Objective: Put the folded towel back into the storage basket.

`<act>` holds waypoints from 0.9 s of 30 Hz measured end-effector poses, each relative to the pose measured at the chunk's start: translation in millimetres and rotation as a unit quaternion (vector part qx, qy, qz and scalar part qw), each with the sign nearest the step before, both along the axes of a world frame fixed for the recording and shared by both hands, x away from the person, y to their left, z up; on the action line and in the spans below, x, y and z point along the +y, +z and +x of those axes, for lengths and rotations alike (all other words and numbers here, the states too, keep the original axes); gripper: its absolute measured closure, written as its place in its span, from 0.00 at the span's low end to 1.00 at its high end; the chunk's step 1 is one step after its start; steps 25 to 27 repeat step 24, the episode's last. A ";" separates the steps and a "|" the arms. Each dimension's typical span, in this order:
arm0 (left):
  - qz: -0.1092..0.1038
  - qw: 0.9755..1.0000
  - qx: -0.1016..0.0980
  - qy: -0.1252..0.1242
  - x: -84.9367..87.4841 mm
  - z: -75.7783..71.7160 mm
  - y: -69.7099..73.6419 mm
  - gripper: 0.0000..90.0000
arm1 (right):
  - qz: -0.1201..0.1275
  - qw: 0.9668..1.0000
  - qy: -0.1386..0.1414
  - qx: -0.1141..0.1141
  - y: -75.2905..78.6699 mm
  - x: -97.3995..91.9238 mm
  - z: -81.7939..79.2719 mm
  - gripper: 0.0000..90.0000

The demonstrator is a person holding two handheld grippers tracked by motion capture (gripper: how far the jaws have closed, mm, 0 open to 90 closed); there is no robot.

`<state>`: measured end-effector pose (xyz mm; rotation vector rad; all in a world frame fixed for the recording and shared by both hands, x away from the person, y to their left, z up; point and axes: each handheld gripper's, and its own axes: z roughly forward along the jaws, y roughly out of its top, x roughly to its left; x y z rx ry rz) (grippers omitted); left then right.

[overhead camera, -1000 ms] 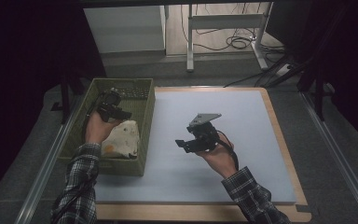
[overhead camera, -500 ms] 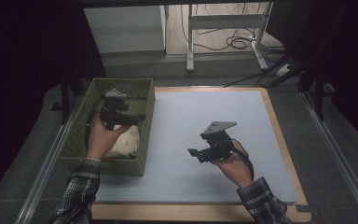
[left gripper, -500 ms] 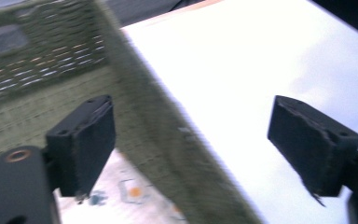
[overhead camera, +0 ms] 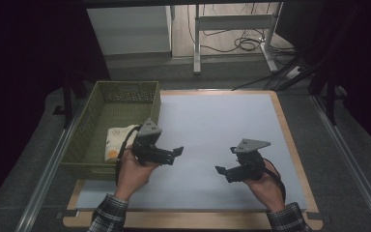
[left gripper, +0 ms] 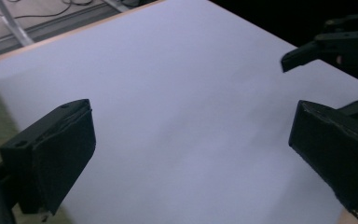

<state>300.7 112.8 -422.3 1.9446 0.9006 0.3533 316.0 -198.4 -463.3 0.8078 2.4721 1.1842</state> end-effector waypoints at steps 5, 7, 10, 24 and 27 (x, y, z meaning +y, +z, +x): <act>-0.002 1.000 0.002 -0.031 -31.7 -17.8 -25.5 0.01 | -0.008 1.000 -0.014 -0.003 -12.2 -17.0 -10.1 0.11; 0.013 0.999 -0.006 -0.032 -42.8 -23.5 -39.7 0.01 | -0.014 1.000 -0.019 -0.003 -18.5 -23.0 -13.4 0.10; 0.028 0.999 0.011 -0.033 -54.2 -25.0 -64.6 0.01 | -0.018 0.999 -0.028 0.002 -29.0 -31.7 -16.4 0.09; 0.115 0.991 0.065 -0.009 -62.2 -11.1 -122.9 0.00 | -0.058 0.996 -0.057 0.025 -69.9 -47.6 -12.9 0.05; 0.115 0.991 0.065 -0.009 -62.2 -11.1 -122.9 0.00 | -0.058 0.996 -0.057 0.025 -69.9 -47.6 -12.9 0.05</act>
